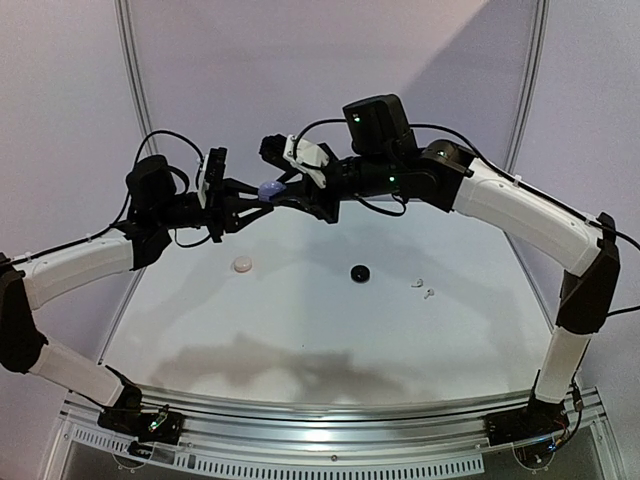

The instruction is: Insert the wireless bluetooth earbuds into the charging case

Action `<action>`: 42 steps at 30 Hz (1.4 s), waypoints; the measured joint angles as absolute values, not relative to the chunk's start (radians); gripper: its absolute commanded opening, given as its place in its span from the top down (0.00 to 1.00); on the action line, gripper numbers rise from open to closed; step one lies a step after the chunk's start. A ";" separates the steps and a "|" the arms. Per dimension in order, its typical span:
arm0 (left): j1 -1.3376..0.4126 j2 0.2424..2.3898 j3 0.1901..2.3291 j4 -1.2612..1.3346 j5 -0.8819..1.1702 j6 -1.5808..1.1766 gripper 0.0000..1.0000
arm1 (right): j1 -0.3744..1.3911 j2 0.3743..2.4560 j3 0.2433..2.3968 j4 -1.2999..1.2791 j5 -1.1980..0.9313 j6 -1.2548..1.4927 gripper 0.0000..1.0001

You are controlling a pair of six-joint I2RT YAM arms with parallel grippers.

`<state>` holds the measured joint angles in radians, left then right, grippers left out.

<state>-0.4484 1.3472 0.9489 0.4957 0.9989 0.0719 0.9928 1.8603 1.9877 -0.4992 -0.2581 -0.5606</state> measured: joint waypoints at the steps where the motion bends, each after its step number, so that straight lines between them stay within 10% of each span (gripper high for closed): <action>1: -0.448 1.349 0.949 0.498 1.003 0.057 1.00 | 0.999 1.856 1.982 -0.495 -0.239 -0.571 0.68; 20: -0.442 1.377 0.996 0.428 1.014 -0.240 1.00 | 1.058 1.838 1.843 -0.334 0.089 -0.956 0.39; 42: -0.430 1.377 1.026 0.433 0.949 -0.265 1.00 | 1.060 1.854 1.757 -0.044 0.237 -1.153 0.73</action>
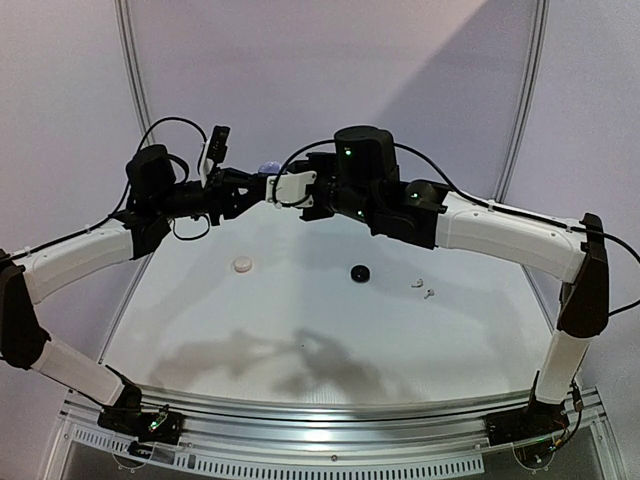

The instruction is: Insert the wireless bluetooth earbuds into the charging case

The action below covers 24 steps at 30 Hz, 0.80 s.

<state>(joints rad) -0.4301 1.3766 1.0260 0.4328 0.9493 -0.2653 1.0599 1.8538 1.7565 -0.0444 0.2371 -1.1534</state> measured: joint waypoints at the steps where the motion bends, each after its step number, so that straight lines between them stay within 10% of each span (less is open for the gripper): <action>1: -0.430 1.377 1.026 0.433 0.949 -0.266 1.00 | 1.060 1.854 1.757 -0.044 0.238 -1.155 0.73; 5: -0.430 1.376 1.026 0.433 0.946 -0.267 1.00 | 1.060 1.855 1.757 -0.042 0.241 -1.157 0.70; 15: -0.431 1.368 1.002 0.466 0.905 -0.191 1.00 | 1.061 1.858 1.732 -0.042 0.235 -1.048 0.23; 24: -0.432 1.363 0.937 0.431 0.782 0.244 1.00 | 0.995 1.727 1.628 -0.168 0.069 -0.728 0.16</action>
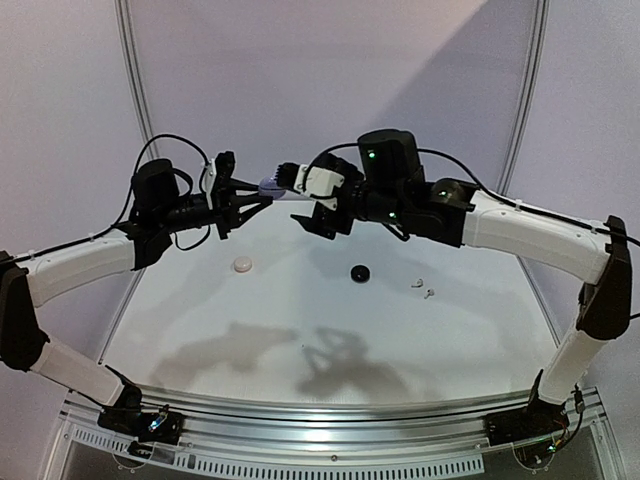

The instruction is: Insert the wireless bluetooth earbuds into the charging case

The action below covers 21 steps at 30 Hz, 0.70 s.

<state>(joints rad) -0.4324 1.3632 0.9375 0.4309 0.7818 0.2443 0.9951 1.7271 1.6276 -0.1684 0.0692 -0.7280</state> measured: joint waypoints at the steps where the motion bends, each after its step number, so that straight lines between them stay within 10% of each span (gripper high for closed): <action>1: -0.433 1.364 0.933 0.423 0.762 0.296 1.00 | 0.989 1.713 1.623 -0.173 0.066 -0.706 0.16; 21: -0.122 1.626 0.754 0.365 0.166 1.125 1.00 | 0.940 1.645 1.455 -0.145 0.081 -0.491 0.14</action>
